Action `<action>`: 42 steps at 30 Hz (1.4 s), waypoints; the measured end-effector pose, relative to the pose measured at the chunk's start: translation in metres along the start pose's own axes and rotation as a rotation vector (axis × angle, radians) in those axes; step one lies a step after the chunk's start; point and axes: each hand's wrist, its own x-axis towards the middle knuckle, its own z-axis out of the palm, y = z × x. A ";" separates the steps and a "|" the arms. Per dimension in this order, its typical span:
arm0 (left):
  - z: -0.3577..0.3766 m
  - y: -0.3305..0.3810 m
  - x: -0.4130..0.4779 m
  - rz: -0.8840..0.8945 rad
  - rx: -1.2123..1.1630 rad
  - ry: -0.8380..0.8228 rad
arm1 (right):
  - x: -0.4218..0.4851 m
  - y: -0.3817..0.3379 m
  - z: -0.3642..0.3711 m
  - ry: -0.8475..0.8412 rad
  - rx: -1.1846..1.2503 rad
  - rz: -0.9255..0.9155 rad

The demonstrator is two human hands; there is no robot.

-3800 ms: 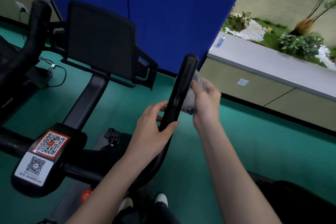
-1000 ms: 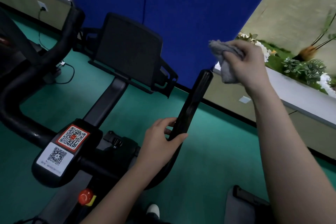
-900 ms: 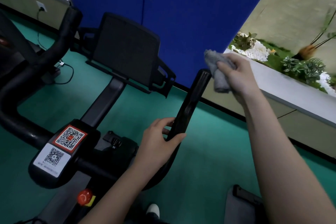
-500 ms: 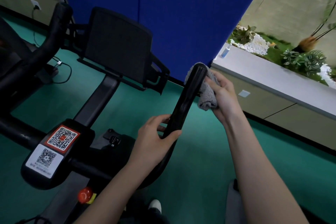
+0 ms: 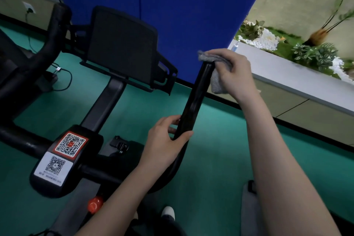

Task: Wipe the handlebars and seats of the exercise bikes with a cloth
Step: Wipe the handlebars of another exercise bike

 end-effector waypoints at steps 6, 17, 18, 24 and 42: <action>-0.003 0.000 0.002 0.029 0.027 -0.017 | -0.020 0.002 0.003 0.090 -0.019 -0.008; -0.007 0.000 0.004 0.064 0.073 -0.039 | -0.007 0.008 0.000 0.019 0.153 0.249; -0.007 0.000 0.004 0.072 0.080 -0.045 | -0.017 0.012 0.001 0.050 0.187 0.286; -0.010 -0.003 0.006 0.089 0.103 -0.117 | -0.102 0.025 0.003 0.348 0.345 0.440; 0.035 0.037 -0.054 0.450 0.611 0.074 | -0.264 0.052 -0.056 0.330 0.335 0.477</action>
